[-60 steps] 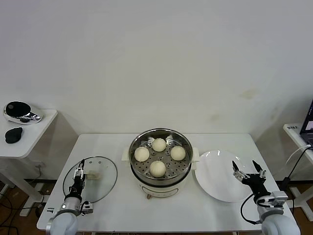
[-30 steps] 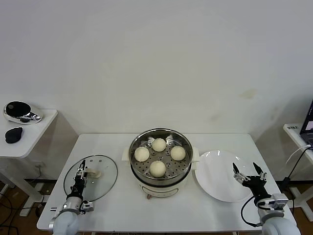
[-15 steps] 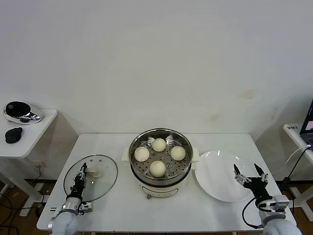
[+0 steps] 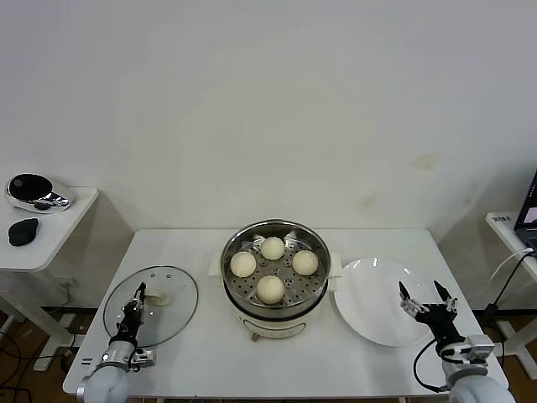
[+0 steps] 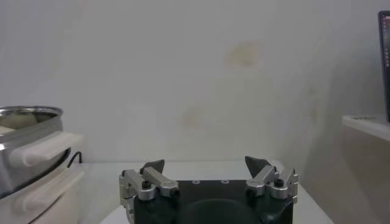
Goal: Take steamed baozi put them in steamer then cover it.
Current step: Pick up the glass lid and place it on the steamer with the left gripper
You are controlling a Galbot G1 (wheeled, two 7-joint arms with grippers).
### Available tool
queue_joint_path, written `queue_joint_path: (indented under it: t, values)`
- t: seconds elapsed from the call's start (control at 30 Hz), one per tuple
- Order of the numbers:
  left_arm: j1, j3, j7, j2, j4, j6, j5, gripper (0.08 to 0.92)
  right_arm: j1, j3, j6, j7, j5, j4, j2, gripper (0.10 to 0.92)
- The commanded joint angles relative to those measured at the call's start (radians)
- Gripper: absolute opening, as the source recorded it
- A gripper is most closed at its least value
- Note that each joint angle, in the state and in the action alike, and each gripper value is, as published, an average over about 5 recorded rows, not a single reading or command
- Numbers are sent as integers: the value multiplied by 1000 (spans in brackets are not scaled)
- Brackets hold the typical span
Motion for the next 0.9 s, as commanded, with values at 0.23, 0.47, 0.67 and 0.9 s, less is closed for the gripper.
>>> queue_joint_path:
  t: [0.23, 0.47, 0.67, 0.9]
  values:
    - [183, -8, 229, -24, -561, 441, -184, 141, 17, -1, -15, 2, 17, 7, -4, 822]
    - [262, -13, 373, 10, -753, 588, -185, 141, 25, -6, -29, 13, 17, 3, -1, 823]
    - [216, 12, 467, 14, -848, 750, -78, 141, 36, -13, -41, 18, 10, -4, 1, 823]
    - [80, 130, 532, -30, -823, 780, 49, 141, 41, -32, -50, 16, -36, -14, 22, 822]
